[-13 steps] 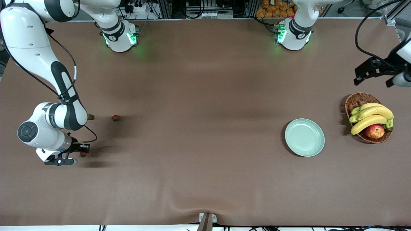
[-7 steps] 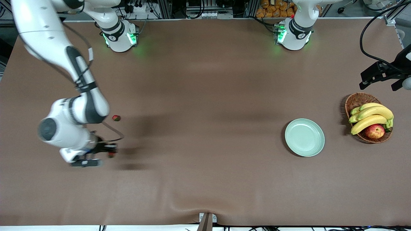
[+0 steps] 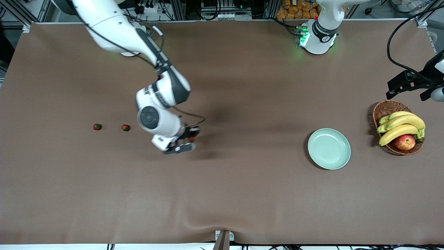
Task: Collect all strawberries into plate
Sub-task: 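Set the strawberry mid-table with the right gripper while the left gripper approaches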
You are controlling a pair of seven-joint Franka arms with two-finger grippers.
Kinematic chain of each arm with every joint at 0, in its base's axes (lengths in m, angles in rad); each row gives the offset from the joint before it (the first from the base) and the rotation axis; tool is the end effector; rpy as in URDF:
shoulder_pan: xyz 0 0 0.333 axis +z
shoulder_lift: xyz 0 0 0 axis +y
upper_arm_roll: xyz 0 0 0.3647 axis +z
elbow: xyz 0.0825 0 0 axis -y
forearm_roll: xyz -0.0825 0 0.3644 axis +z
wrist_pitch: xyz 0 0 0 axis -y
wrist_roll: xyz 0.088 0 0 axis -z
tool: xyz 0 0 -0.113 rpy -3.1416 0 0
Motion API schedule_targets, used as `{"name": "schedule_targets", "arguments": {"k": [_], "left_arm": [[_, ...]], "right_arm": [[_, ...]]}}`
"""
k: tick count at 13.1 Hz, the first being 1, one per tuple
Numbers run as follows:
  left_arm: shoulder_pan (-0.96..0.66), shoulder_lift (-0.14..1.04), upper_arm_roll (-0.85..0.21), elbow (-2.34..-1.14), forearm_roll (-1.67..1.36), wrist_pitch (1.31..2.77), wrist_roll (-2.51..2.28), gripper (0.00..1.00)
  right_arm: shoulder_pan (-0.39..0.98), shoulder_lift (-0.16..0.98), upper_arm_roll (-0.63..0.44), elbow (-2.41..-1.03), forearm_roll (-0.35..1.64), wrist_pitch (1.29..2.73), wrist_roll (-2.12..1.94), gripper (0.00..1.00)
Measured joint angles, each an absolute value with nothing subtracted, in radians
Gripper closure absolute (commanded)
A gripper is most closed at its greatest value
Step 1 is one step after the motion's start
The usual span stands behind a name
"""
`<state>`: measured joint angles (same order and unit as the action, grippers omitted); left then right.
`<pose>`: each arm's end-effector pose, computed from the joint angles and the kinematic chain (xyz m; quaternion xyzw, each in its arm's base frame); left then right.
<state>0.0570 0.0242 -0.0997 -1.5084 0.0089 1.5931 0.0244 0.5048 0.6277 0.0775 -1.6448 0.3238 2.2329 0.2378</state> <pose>0.5465 -0.0215 0.6845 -0.9990 0.0334 -0.0303 0.0030 0.5809 0.3857 0.2940 -0.9869 -0.0618 0.0773 0.1275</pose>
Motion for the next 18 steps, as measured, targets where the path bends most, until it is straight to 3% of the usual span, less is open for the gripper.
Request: {"name": "schedule_targets", "arguments": {"k": [3,7,9,10,11,12,13,18], "left_arm": [[0.052,0.036,-0.105,-1.515,0.009,1.607,0.024,0.00],[0.042,0.052,-0.119,-1.516,0.008,1.624,0.024,0.00],[0.012,0.077,-0.136,-1.523,0.004,1.639,-0.010,0.00],[-0.017,0.101,-0.145,-1.529,0.002,1.651,-0.070,0.00],[-0.052,0.132,-0.154,-1.535,0.002,1.676,-0.142,0.00],[-0.093,0.165,-0.160,-1.543,0.002,1.711,-0.213,0.00],[-0.135,0.196,-0.162,-1.556,0.002,1.749,-0.276,0.00],[-0.230,0.276,-0.165,-1.658,0.002,1.949,-0.387,0.00]], "right_arm": [[0.613,0.671,0.075,-1.614,0.428,2.278,0.246,1.00],[0.659,0.741,0.073,-1.577,0.436,2.403,0.249,0.96],[0.678,0.772,0.073,-1.567,0.436,2.471,0.249,0.84],[0.691,0.787,0.073,-1.560,0.436,2.508,0.249,0.67],[0.702,0.800,0.072,-1.554,0.437,2.535,0.249,0.34],[0.709,0.807,0.071,-1.550,0.437,2.547,0.249,0.13],[0.710,0.811,0.069,-1.547,0.437,2.549,0.250,0.00],[0.689,0.811,0.043,-1.527,0.437,2.547,0.250,0.00]]}}
